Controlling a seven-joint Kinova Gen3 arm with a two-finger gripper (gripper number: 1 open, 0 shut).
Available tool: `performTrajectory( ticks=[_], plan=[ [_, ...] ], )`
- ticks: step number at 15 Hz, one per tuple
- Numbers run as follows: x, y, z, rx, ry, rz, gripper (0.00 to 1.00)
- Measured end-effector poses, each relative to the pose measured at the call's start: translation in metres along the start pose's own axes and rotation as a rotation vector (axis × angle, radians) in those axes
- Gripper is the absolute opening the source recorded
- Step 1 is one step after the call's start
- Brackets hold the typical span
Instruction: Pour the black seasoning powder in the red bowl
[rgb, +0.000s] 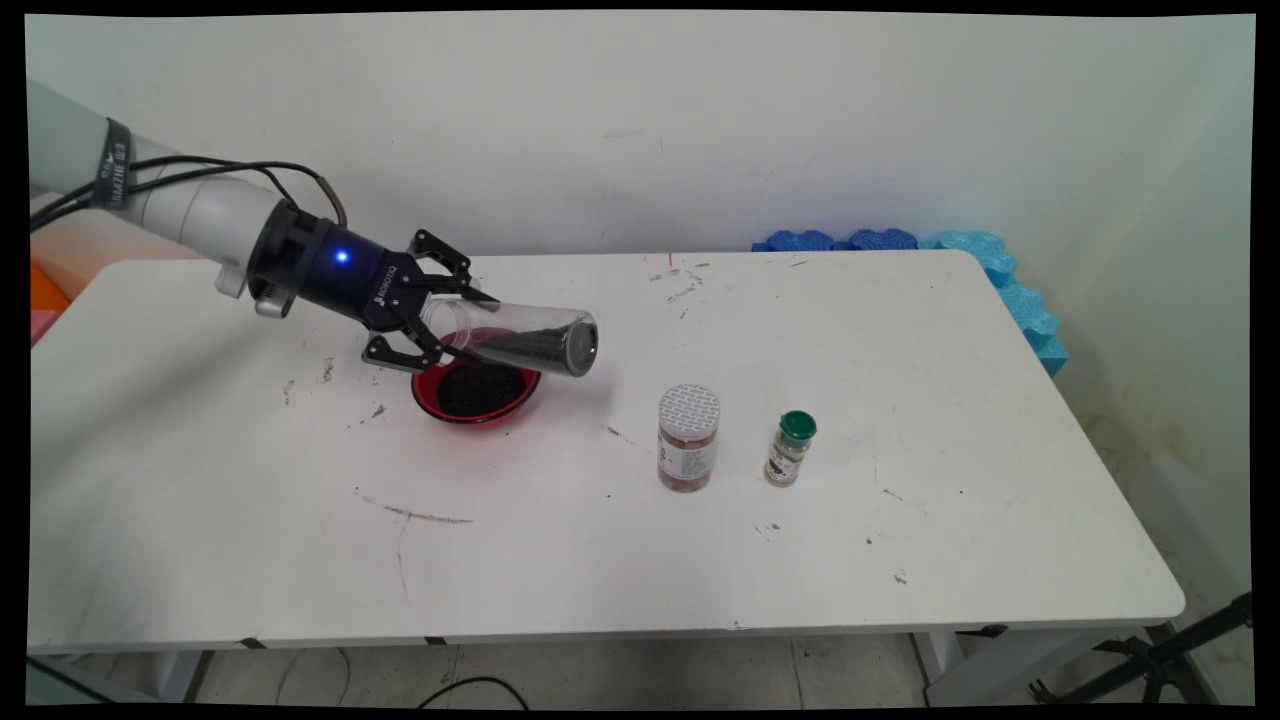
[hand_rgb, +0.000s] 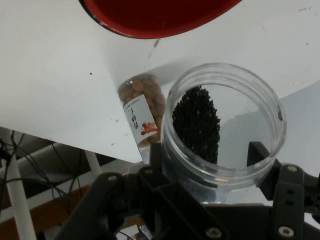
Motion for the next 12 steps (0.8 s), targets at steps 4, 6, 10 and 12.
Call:
performTrajectory(
  ticks=[4,6,10,12],
  plan=[
    [-0.0015,-0.0024,0.0022,-0.014,-0.018,-0.029,0.0],
    [-0.0017,-0.0029,0.0031,-0.025,-0.028,-0.044,0.0],
    [-0.0019,-0.0036,0.0033,-0.046,-0.052,-0.067,0.0],
    [-0.0012,-0.0038,0.0027,-0.058,-0.062,-0.074,0.0]
  ],
)
